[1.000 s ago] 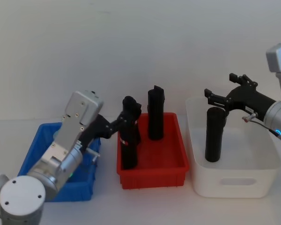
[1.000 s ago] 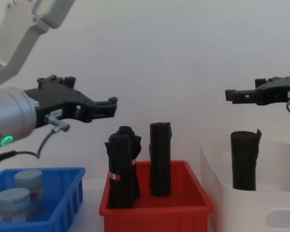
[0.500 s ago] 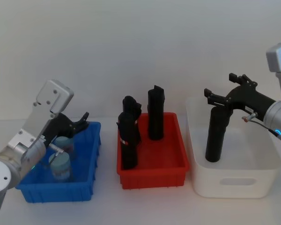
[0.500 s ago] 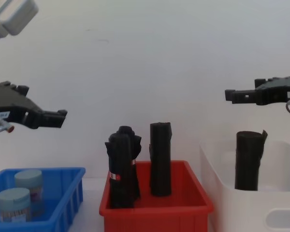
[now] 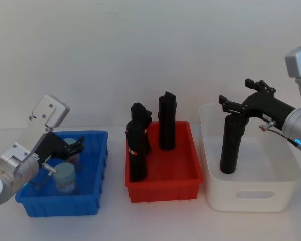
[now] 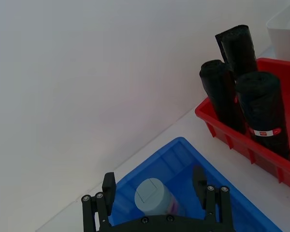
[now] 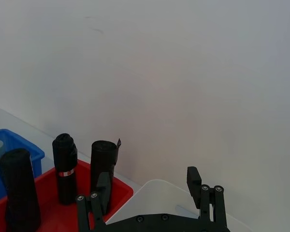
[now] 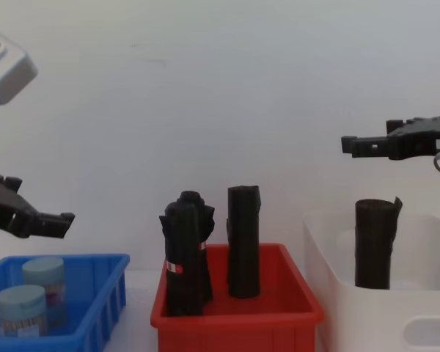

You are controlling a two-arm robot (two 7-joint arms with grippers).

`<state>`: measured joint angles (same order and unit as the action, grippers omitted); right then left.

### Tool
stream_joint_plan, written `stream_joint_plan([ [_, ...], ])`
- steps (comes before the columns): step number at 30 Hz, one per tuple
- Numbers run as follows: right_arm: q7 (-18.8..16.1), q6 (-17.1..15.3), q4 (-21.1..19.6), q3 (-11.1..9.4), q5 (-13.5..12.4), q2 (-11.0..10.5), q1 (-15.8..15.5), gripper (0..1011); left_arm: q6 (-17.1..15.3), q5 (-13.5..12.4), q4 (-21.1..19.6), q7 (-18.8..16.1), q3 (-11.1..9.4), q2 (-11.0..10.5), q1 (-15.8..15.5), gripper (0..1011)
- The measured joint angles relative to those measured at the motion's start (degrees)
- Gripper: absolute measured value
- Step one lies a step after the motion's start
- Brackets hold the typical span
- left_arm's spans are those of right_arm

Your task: Pick the cotton swabs from the blue box and place them into the white box.

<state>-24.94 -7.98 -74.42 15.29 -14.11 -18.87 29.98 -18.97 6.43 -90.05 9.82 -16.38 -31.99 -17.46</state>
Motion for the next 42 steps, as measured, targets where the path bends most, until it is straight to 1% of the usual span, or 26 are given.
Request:
stream_joint_plan([
  [3, 0.0, 0.0, 0.0, 0.0, 0.0, 0.0, 0.0, 1002, 0.3, -0.1, 2.1, 1.1, 0.0, 0.4, -0.6, 1004],
  [11, 0.0, 0.0, 0.0, 0.0, 0.0, 0.0, 0.0, 1002, 0.9, 0.0, 5.6, 2.6, -0.2, 1.3, -1.7, 1004],
  [19, 0.0, 0.0, 0.0, 0.0, 0.0, 0.0, 0.0, 1002, 1.0, 0.9, 7.2, 3.9, 0.0, 1.5, -2.4, 1004],
  [23, 0.0, 0.0, 0.0, 0.0, 0.0, 0.0, 0.0, 1002, 0.3, 1.5, 7.2, 4.6, 0.4, 1.3, -2.6, 1004],
  [29, 0.0, 0.0, 0.0, 0.0, 0.0, 0.0, 0.0, 1002, -2.1, 2.0, 6.8, 7.0, 1.0, 0.7, -2.8, 1004],
  [35, 0.0, 0.0, 0.0, 0.0, 0.0, 0.0, 0.0, 1002, -5.1, 1.8, 6.1, 10.0, 1.4, -0.1, -2.8, 1004],
  [42, 0.0, 0.0, 0.0, 0.0, 0.0, 0.0, 0.0, 1002, -6.8, 1.3, 5.5, 11.7, 1.4, -0.7, -2.4, 1004],
])
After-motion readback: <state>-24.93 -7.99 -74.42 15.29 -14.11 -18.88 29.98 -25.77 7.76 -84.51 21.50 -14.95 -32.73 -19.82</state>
